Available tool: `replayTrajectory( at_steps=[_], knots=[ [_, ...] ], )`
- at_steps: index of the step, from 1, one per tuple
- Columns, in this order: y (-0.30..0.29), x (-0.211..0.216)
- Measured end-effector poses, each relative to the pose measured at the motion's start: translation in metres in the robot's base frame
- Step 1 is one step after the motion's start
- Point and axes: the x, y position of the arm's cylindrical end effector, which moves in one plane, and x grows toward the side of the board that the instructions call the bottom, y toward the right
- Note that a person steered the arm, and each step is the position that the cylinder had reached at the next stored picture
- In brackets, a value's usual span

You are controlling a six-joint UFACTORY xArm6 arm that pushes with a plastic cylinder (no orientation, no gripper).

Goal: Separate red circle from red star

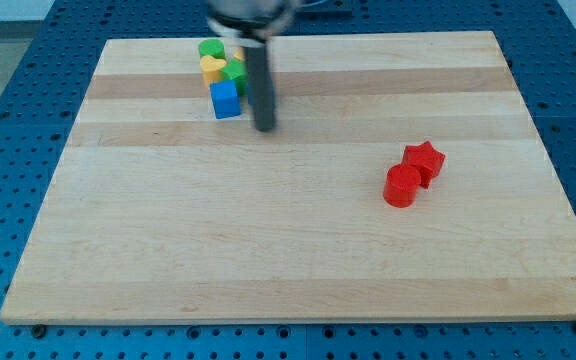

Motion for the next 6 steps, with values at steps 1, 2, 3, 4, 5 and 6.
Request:
replayTrajectory(
  at_steps=[1, 2, 3, 4, 5, 6],
  knots=[
    [0.129, 0.007],
    [0.242, 0.022],
    [0.279, 0.124],
    [0.202, 0.131],
    [0.146, 0.085],
    [0.092, 0.068]
  ],
)
